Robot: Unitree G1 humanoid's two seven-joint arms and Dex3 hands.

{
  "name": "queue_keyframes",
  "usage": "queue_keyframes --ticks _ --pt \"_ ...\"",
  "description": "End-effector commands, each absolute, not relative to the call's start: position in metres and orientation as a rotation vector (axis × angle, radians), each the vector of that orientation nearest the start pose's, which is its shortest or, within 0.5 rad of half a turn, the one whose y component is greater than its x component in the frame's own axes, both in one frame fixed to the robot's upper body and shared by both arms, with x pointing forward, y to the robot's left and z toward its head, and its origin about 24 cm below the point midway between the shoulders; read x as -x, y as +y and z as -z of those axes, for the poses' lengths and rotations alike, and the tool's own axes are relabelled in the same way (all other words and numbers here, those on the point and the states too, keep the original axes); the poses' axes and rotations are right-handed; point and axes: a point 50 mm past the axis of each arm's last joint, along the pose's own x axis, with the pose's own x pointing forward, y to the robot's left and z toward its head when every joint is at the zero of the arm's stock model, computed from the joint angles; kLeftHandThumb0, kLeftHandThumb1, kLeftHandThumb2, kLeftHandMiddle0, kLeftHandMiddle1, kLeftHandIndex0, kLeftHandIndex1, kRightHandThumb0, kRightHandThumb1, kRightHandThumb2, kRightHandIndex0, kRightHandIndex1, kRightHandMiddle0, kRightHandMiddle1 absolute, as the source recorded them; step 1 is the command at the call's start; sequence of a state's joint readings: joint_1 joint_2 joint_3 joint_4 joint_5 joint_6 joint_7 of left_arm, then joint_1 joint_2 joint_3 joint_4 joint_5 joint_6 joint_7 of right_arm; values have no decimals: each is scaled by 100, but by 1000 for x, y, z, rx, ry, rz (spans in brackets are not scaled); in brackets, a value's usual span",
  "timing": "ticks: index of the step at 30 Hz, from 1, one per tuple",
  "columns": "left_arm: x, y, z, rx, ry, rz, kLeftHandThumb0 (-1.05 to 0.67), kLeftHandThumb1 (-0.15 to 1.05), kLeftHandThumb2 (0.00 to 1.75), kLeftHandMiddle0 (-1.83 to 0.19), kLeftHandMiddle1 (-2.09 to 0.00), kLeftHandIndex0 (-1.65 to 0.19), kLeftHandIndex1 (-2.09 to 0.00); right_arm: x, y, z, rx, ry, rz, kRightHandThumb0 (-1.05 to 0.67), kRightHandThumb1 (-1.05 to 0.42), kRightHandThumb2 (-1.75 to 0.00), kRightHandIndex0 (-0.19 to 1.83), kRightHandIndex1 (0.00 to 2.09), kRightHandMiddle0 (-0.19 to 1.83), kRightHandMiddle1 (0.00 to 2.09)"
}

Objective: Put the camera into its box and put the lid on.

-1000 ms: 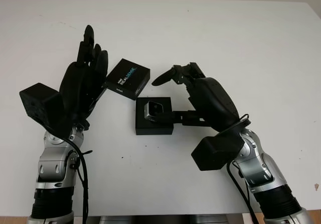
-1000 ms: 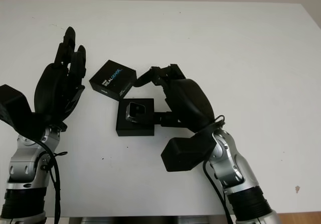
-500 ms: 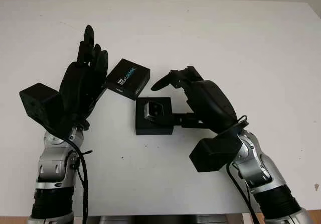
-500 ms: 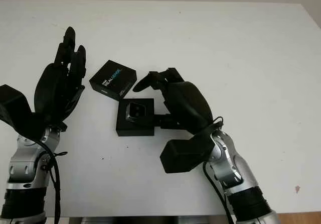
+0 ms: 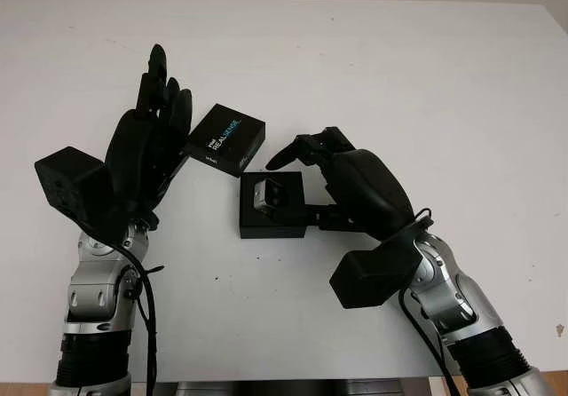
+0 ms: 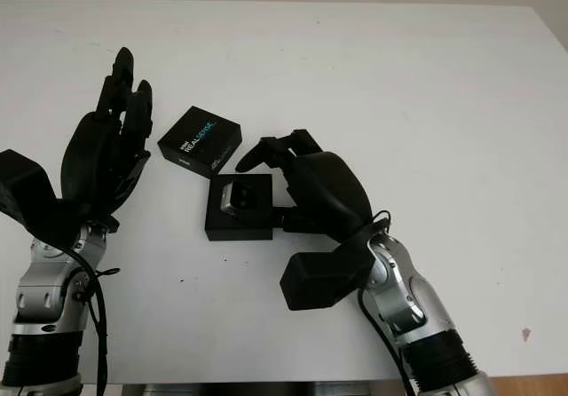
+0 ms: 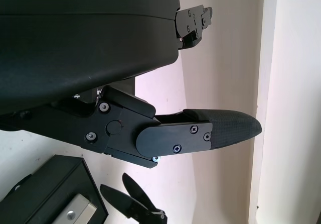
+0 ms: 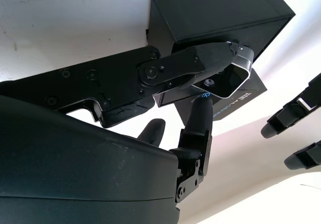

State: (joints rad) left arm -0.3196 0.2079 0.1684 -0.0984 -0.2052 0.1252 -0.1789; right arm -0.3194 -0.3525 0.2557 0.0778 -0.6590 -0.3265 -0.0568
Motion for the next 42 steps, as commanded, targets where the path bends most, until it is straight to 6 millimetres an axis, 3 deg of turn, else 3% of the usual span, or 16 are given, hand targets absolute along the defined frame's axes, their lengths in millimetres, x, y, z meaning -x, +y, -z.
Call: queue_keyframes --ticks 1,8,21,29,42 --pt "-299 191 -152 1 -330 127 -78 105 50 19 0 19 0 -289 -116 -116 1007 -624 -322 -64 -99 -6 8 104 31 121" --pt "-299 191 -152 3 -332 126 -78 105 49 19 0 19 0 -291 -117 -114 1030 -658 -306 -44 -94 -5 12 118 48 134" --pt "-300 192 -153 1 -330 125 -78 105 50 19 0 19 0 -291 -118 -113 1023 -693 -304 -45 -95 -6 15 129 52 144" --pt "-301 192 -154 1 -332 127 -77 105 49 19 0 19 0 -293 -116 -112 928 -755 -291 -41 -99 -6 14 142 47 156" --pt "-302 189 -155 1 -340 131 -77 105 48 19 0 19 0 -299 -125 -150 764 -788 -252 -40 -98 -5 5 144 42 169"
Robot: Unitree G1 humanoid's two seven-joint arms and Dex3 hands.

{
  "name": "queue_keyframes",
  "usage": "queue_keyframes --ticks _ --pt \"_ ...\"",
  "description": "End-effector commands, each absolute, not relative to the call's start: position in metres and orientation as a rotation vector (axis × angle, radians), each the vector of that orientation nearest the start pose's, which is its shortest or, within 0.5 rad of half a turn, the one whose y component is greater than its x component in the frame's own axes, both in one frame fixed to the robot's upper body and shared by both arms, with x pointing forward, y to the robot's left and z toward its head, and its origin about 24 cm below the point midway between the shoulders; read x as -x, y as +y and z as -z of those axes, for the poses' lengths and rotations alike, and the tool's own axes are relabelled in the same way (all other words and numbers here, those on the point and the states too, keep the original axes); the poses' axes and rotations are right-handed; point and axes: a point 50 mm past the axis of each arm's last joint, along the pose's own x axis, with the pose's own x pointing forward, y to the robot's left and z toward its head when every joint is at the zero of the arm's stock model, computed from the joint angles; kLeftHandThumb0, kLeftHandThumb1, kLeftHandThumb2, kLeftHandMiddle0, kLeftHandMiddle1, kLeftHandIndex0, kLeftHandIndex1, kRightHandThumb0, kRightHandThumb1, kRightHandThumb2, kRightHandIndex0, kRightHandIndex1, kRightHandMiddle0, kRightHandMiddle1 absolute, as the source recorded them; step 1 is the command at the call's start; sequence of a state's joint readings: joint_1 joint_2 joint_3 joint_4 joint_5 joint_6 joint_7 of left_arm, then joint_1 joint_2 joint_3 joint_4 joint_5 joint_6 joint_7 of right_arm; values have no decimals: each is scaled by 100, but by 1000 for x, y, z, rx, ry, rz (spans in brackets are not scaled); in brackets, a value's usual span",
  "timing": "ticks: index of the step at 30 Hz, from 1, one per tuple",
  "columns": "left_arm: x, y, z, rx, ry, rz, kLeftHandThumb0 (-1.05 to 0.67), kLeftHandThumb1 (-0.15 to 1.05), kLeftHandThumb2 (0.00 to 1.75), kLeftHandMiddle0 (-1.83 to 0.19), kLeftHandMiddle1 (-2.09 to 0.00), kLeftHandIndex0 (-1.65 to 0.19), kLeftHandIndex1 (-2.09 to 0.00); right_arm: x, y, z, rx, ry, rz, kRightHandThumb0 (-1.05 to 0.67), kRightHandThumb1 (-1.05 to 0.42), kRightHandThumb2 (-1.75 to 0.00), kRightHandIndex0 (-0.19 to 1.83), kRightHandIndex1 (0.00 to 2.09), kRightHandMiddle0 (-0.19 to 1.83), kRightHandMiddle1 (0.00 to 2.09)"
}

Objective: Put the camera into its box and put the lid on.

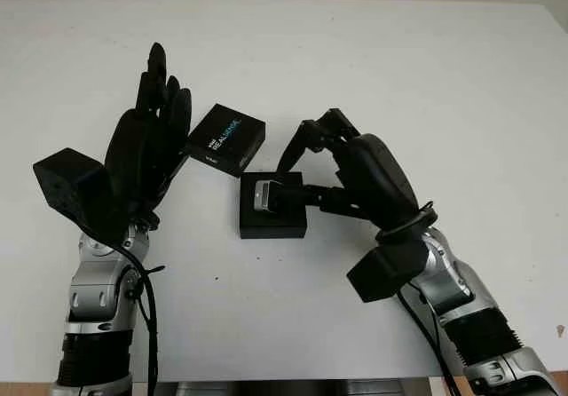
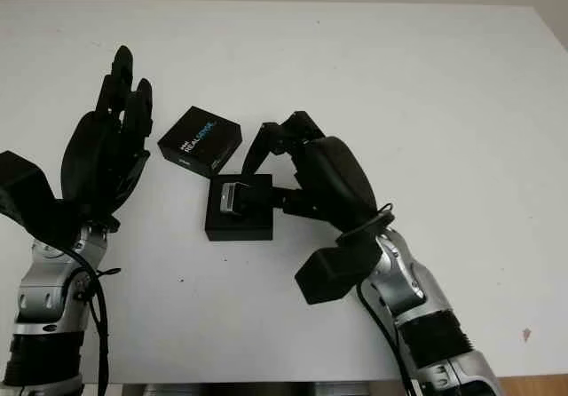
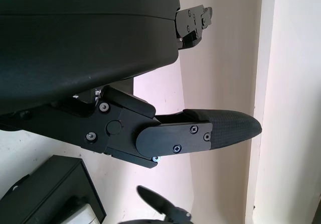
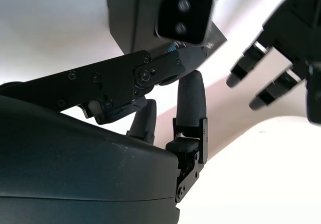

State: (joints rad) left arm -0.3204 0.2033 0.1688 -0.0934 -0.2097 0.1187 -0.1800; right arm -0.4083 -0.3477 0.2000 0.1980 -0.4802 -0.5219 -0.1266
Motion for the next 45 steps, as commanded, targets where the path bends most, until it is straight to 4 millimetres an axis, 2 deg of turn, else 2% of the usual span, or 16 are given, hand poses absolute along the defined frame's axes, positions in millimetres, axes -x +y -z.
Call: queue_keyframes --ticks 1,6,13,14,18,21,24,31,45 --pt "-302 189 -155 5 -342 131 -77 105 48 19 0 19 0 -299 -127 -153 763 -789 -249 -40 -98 -5 6 144 43 170" --pt "-301 187 -154 7 -347 135 -77 105 47 19 0 19 0 -299 -131 -161 762 -787 -242 -40 -98 -5 8 140 44 169" --pt "-301 186 -153 9 -340 133 -77 105 48 19 0 19 0 -299 -134 -159 796 -730 -283 -41 -99 -6 6 136 44 168" --pt "-301 186 -152 8 -340 131 -77 105 48 19 0 19 0 -299 -135 -158 798 -710 -294 -42 -99 -6 4 134 39 163" --pt "-300 187 -152 2 -345 135 -77 105 49 19 0 19 0 -292 -138 -156 871 -651 -341 -61 -93 -5 -1 107 22 114" --pt "-300 188 -151 3 -340 136 -77 105 49 19 0 19 0 -282 -136 -149 902 -649 -353 -71 -90 -6 2 86 20 84" --pt "-300 188 -151 1 -341 138 -77 105 49 19 0 19 0 -276 -134 -141 889 -637 -366 -74 -92 -6 0 76 15 72" --pt "-300 188 -151 6 -343 129 -77 105 48 19 0 19 0 -269 -127 -131 854 -607 -403 -76 -92 -6 -8 66 1 60" --pt "-300 188 -150 -10 -338 139 -78 105 49 19 0 19 0 -271 -114 -115 800 -557 -344 -80 -98 -7 -10 66 -3 56"
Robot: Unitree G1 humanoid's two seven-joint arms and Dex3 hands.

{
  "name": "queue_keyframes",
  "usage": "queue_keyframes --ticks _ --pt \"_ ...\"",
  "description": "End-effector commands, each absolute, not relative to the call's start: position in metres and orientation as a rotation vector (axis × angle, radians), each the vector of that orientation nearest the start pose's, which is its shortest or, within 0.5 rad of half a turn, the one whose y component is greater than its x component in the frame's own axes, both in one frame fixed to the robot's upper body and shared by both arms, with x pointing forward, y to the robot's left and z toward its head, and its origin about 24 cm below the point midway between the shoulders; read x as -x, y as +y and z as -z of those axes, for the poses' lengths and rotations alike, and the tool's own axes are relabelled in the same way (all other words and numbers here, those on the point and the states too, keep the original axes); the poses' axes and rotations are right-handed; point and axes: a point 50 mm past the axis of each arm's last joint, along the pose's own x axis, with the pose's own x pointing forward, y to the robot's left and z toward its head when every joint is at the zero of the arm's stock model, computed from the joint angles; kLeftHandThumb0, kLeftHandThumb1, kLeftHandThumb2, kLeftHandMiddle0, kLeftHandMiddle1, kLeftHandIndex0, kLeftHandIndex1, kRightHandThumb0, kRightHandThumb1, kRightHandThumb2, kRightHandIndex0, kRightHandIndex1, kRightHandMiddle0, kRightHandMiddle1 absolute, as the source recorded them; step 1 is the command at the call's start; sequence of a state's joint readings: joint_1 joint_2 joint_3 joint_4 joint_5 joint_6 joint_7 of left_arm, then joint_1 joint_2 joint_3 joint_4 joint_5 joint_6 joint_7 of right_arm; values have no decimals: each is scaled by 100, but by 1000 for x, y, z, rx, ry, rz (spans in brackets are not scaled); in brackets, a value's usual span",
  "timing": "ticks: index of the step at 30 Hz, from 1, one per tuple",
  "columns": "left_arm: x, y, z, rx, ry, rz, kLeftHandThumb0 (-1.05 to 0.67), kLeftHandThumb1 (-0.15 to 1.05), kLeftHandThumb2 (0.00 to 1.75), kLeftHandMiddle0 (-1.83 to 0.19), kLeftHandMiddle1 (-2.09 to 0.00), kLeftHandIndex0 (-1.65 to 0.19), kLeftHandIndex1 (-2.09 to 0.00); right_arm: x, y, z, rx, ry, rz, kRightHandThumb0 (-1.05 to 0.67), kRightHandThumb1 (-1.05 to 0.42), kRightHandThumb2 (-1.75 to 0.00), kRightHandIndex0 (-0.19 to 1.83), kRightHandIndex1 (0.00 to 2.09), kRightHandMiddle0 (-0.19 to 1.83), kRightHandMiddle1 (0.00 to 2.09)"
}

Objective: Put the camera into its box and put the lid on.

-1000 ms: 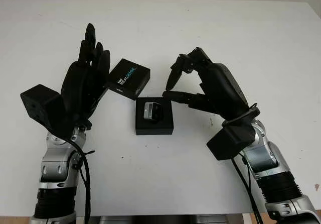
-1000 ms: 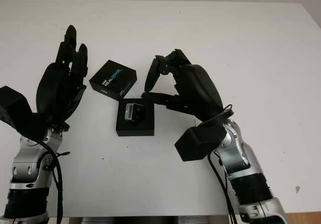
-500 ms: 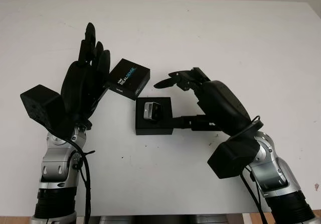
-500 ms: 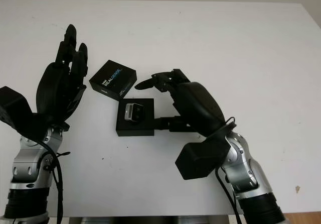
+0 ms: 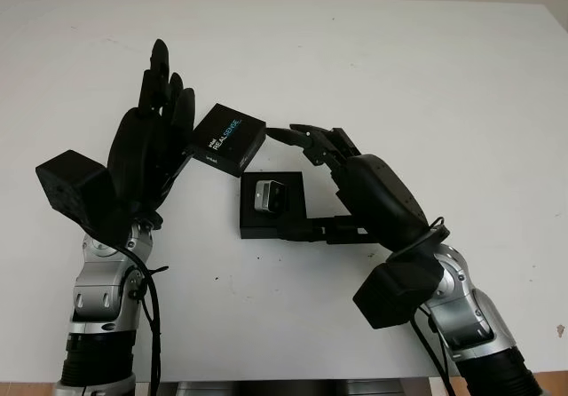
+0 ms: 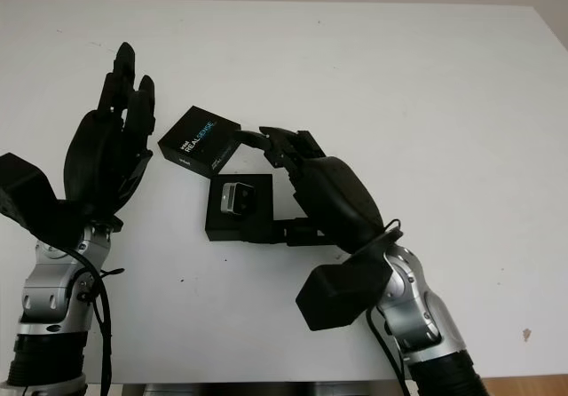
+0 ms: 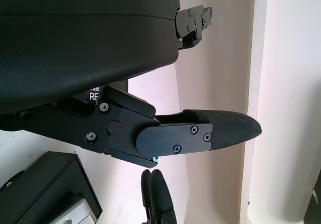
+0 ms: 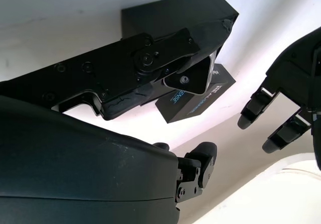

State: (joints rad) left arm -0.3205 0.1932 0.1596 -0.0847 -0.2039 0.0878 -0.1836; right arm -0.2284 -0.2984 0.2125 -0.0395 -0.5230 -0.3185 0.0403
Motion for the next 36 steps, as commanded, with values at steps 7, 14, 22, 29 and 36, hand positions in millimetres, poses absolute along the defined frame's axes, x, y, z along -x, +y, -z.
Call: queue_keyframes --ticks 7,14,22,29,36 --pt "-299 187 -150 -12 -335 142 -79 105 49 19 0 19 0 -272 -110 -112 776 -560 -316 -76 -100 -5 -12 83 -6 81" --pt "-299 187 -149 -10 -337 143 -77 105 49 19 0 19 0 -271 -108 -110 772 -560 -317 -75 -102 -5 -19 107 -10 105" --pt "-299 187 -149 -3 -335 145 -78 105 48 19 0 19 0 -269 -107 -105 734 -561 -314 -72 -100 -5 -16 119 -1 116" --pt "-299 186 -150 -16 -343 142 -78 105 49 19 0 19 0 -266 -105 -101 733 -576 -320 -70 -99 -5 -17 126 0 125" --pt "-300 185 -150 -3 -342 139 -78 105 48 19 0 19 0 -265 -102 -96 747 -621 -303 -69 -99 -5 -15 138 6 137"
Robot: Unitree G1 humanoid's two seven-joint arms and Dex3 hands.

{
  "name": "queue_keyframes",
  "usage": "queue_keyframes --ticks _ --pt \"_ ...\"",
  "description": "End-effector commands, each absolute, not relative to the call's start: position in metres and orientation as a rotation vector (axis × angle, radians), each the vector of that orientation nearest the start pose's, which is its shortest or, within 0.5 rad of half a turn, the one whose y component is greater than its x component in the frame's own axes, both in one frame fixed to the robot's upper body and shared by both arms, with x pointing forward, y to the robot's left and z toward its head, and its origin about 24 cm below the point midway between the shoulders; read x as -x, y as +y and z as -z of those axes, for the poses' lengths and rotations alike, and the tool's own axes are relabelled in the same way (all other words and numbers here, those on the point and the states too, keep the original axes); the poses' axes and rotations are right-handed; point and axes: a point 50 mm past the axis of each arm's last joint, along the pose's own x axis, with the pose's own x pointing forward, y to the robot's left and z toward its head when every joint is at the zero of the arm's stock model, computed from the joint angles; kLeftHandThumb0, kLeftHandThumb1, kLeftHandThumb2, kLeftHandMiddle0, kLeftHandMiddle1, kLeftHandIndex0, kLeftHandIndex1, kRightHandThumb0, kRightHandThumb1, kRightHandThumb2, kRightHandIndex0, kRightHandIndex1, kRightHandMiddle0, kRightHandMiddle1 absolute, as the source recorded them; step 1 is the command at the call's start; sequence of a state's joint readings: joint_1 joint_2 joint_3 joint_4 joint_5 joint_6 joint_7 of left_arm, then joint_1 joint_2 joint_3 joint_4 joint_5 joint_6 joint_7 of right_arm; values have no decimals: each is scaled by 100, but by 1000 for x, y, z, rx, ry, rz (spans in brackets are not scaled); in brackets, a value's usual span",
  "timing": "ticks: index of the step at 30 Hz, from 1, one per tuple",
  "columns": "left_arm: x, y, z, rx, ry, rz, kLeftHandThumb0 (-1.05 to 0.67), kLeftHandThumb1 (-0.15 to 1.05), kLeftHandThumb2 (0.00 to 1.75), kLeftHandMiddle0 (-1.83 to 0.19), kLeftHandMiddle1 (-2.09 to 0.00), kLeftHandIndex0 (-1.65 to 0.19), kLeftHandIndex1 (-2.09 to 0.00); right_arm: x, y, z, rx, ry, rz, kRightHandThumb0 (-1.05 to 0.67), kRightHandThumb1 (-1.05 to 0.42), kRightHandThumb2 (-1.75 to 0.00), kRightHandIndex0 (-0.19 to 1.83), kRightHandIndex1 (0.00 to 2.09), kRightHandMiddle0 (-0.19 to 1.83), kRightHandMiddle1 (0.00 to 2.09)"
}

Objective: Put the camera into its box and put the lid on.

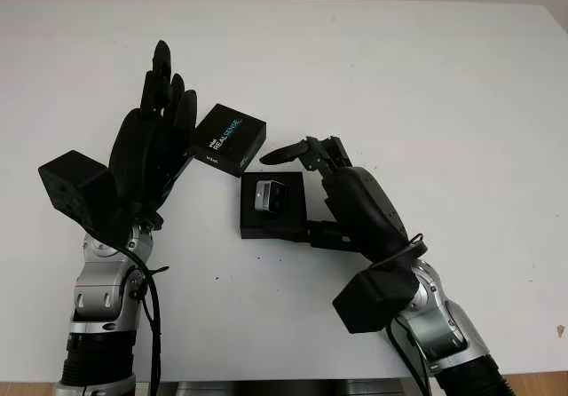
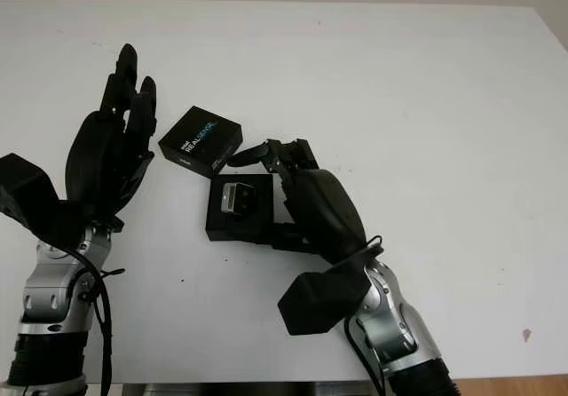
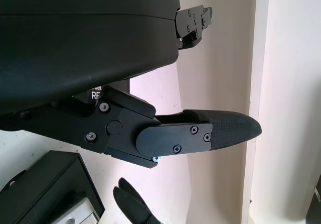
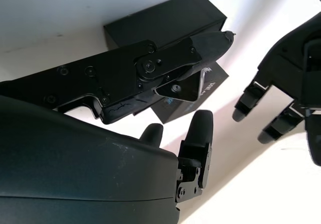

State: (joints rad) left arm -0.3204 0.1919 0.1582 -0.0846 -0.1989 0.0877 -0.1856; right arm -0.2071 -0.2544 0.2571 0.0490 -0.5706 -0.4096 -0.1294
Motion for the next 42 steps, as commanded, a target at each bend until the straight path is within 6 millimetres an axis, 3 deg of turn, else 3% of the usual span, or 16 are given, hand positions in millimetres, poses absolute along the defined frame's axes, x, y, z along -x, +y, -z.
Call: queue_keyframes --ticks 1,14,30,42 --pt "-300 185 -150 -3 -342 137 -78 105 48 19 0 19 0 -265 -102 -96 750 -625 -302 -69 -99 -6 -15 139 6 138" --pt "-300 185 -151 -11 -352 142 -78 105 48 19 0 19 0 -268 -100 -87 875 -691 -251 -65 -100 -6 -18 149 13 153" --pt "-298 186 -149 -11 -349 144 -78 105 47 19 0 19 0 -290 -106 -98 912 -671 -136 -60 -102 -6 -8 137 16 128" --pt "-298 185 -151 -16 -360 137 -79 105 46 19 0 19 0 -287 -109 -108 997 -721 -180 -63 -96 -4 -3 134 25 127"
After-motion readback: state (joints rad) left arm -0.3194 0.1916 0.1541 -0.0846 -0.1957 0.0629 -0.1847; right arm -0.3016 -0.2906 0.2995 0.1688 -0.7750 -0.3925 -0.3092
